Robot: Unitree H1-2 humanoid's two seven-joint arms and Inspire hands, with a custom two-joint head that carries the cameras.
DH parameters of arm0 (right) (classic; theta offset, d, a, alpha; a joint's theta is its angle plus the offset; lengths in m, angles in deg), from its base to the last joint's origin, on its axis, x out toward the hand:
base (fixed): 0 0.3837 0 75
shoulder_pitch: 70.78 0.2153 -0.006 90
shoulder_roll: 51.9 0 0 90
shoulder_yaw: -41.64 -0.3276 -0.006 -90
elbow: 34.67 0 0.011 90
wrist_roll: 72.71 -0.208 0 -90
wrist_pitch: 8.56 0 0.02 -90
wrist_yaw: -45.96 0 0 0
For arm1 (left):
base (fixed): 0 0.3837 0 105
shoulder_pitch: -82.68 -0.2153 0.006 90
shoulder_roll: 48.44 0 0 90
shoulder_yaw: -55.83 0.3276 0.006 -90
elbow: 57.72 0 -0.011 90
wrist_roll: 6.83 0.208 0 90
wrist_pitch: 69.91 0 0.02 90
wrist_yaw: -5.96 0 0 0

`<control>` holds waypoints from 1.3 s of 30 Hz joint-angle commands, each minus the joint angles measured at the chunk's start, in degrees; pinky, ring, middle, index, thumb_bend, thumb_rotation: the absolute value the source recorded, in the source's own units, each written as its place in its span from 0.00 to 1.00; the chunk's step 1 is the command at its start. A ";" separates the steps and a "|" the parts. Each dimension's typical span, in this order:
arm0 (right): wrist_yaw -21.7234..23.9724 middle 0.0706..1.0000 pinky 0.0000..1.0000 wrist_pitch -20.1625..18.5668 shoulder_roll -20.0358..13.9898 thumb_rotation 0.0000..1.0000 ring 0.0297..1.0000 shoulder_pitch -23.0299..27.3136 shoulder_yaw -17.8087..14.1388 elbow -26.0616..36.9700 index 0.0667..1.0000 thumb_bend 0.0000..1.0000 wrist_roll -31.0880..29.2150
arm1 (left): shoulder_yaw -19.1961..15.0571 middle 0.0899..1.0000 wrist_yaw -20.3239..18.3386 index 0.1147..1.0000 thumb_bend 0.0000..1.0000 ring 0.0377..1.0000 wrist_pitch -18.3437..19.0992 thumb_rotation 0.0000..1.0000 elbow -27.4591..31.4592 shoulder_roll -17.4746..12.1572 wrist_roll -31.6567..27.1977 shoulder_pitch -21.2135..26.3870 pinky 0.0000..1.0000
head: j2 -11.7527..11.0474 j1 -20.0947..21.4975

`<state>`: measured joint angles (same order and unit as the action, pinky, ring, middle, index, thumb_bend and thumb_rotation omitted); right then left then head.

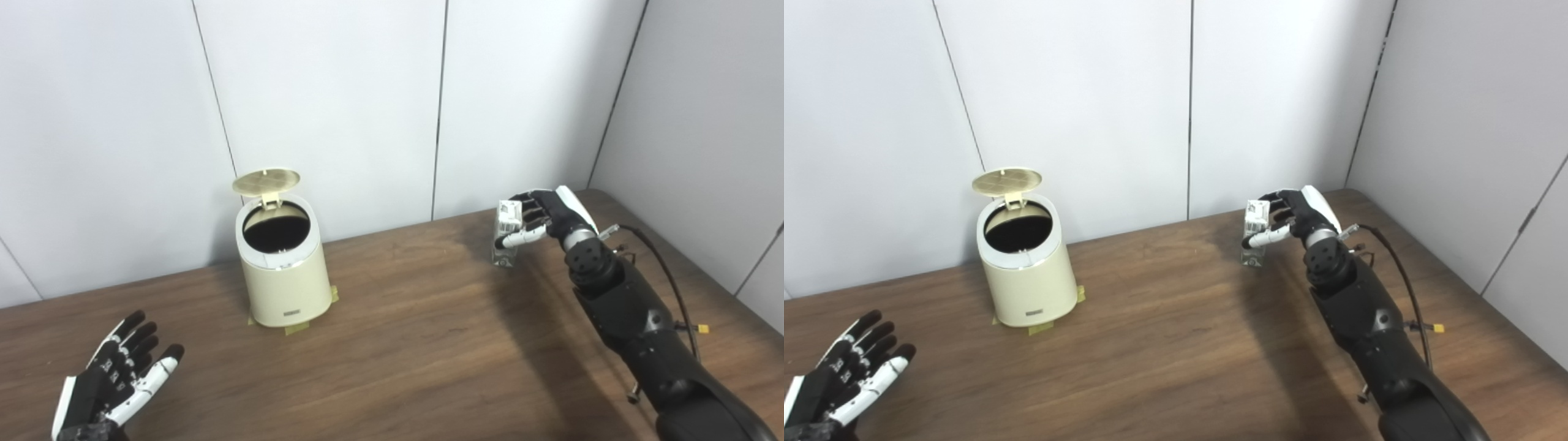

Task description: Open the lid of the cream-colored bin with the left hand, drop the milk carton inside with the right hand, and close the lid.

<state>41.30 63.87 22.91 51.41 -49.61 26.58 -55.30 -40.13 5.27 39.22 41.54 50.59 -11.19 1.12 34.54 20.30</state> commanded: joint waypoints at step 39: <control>-3.28 0.46 0.50 4.62 2.69 0.00 0.45 -1.04 -0.27 24.39 0.44 0.52 3.60 | 1.38 0.85 0.21 0.88 0.69 0.86 -3.97 0.20 0.54 0.19 2.38 1.07 0.91 | 0.01 -5.25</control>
<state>38.29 68.58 25.70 47.58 -49.59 47.52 -52.67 -38.83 5.44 36.96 41.17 50.70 -8.84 0.74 34.28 15.47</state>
